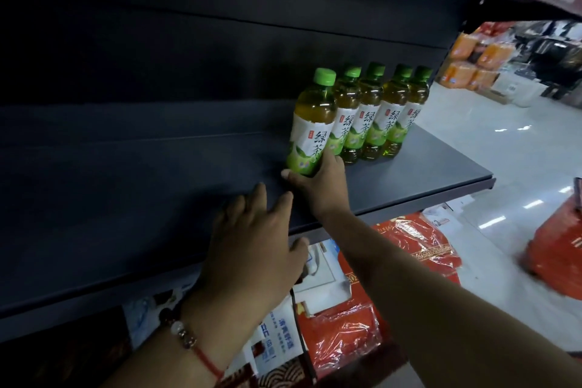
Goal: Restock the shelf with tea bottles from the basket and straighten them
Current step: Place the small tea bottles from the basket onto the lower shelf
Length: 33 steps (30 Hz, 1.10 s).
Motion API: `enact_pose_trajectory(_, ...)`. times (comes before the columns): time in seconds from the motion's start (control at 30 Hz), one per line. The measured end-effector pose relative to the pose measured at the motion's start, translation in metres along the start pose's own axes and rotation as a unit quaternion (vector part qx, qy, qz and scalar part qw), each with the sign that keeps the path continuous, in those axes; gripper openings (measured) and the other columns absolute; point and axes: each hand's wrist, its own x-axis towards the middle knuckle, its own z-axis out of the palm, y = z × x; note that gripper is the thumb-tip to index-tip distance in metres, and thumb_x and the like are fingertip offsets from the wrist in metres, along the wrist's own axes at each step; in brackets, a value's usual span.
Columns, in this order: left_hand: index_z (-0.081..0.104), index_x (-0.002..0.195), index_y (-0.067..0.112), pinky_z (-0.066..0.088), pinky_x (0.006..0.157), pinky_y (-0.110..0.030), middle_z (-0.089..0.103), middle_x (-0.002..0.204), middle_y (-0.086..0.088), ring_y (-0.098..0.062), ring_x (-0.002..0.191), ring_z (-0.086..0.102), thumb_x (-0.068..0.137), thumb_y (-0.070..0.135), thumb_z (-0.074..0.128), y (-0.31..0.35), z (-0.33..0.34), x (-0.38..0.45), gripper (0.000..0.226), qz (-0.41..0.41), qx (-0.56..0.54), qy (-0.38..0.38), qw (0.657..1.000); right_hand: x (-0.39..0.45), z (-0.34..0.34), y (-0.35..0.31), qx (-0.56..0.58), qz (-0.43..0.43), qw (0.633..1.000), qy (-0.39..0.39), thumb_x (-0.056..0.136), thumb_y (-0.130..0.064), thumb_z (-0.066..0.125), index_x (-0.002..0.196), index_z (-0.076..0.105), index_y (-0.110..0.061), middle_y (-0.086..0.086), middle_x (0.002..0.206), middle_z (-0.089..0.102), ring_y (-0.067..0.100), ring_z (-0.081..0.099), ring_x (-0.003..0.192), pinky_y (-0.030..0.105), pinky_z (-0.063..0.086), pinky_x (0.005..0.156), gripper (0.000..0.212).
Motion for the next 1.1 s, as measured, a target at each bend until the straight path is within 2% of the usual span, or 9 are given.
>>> enact_pose_trajectory(0.07,0.011,0.149,0.041,0.016,0.116,-0.041,0.006,0.16,0.006,-0.021,0.145,0.007,0.091,0.057,0.041,-0.007,0.002,0.001,0.067,0.005,-0.016,-0.019,1.0,-0.001,0.005,-0.002,-0.003,0.005,1.0,0.028,0.071,-0.034,0.086,0.131,0.051,-0.014,0.008,0.126,0.05,0.02,0.047,0.118,0.029,0.042,0.097,0.072)
enact_pose_trajectory(0.4,0.013,0.148,0.043,0.018,0.117,-0.044,0.008,0.159,0.008,-0.02,0.146,0.006,0.089,0.059,0.044,-0.012,0.01,0.005,0.068,0.016,-0.033,-0.038,0.999,0.012,0.024,-0.016,-0.068,0.038,0.994,0.073,0.079,-0.04,0.079,0.124,0.043,-0.007,0.013,0.131,0.047,0.035,0.05,0.121,0.044,0.046,0.091,0.067)
enact_pose_trajectory(0.53,0.017,0.147,0.042,0.021,0.116,-0.045,0.011,0.159,0.008,-0.021,0.145,0.011,0.088,0.056,0.048,-0.014,0.014,0.01,0.068,0.014,-0.042,-0.047,0.998,0.015,0.022,-0.021,-0.113,0.036,0.992,0.041,0.083,-0.044,0.074,0.133,0.038,-0.007,0.014,0.136,0.045,0.037,0.048,0.125,0.045,0.044,0.097,0.072)
enact_pose_trajectory(0.63,0.02,0.147,0.04,0.021,0.116,-0.045,0.015,0.158,0.005,-0.022,0.143,0.014,0.089,0.054,0.048,-0.012,0.016,0.012,0.066,0.022,-0.027,-0.042,0.999,0.011,0.008,-0.02,-0.085,0.036,0.996,-0.006,0.082,-0.044,0.075,0.14,0.034,-0.01,0.015,0.139,0.046,0.037,0.047,0.128,0.046,0.043,0.103,0.079)
enact_pose_trajectory(0.77,0.018,0.147,0.038,0.021,0.116,-0.042,0.018,0.156,0.006,-0.021,0.142,0.016,0.091,0.051,0.046,0.002,0.023,0.007,0.064,0.056,-0.009,-0.025,0.998,-0.025,-0.032,-0.01,-0.13,-0.019,0.988,-0.087,0.089,-0.042,0.066,0.147,0.034,-0.013,0.013,0.142,0.045,0.033,0.046,0.13,0.045,0.043,0.106,0.072)
enact_pose_trajectory(0.87,0.016,0.148,0.038,0.015,0.116,-0.041,0.018,0.156,0.005,-0.021,0.143,0.014,0.09,0.052,0.046,0.02,0.038,0.001,0.066,0.092,0.028,-0.02,0.995,-0.067,-0.077,0.006,-0.234,-0.075,0.959,-0.142,0.096,-0.042,0.058,0.157,0.018,-0.017,0.009,0.16,0.026,0.028,0.023,0.148,0.041,0.024,0.122,0.077)
enact_pose_trajectory(0.97,0.016,0.149,0.035,0.011,0.118,-0.041,0.011,0.159,0.002,-0.022,0.144,0.01,0.089,0.054,0.047,0.042,0.059,-0.009,0.07,0.129,0.056,-0.045,0.989,-0.117,-0.125,0.032,-0.33,-0.046,0.923,-0.19,0.098,-0.054,0.044,0.159,0.0,-0.025,0.0,0.167,-0.006,0.023,-0.01,0.153,0.032,-0.005,0.116,0.081)
enact_pose_trajectory(1.03,0.016,0.15,0.034,0.012,0.118,-0.041,0.006,0.16,0.0,-0.024,0.145,0.01,0.089,0.056,0.044,0.058,0.077,-0.019,0.071,0.158,0.06,-0.072,0.983,-0.151,-0.156,0.055,-0.365,-0.005,0.907,-0.21,0.098,-0.057,0.041,0.159,-0.004,-0.027,0.0,0.165,-0.013,0.024,-0.018,0.15,0.034,-0.011,0.114,0.082)
enact_pose_trajectory(1.1,0.015,0.15,0.036,0.014,0.118,-0.041,0.004,0.161,-0.001,-0.024,0.145,0.012,0.089,0.057,0.042,0.075,0.095,-0.032,0.07,0.197,0.058,-0.1,0.974,-0.185,-0.185,0.08,-0.386,0.058,0.892,-0.229,0.098,-0.055,0.043,0.159,-0.003,-0.025,0.003,0.166,-0.012,0.029,-0.017,0.151,0.041,-0.008,0.12,0.083)
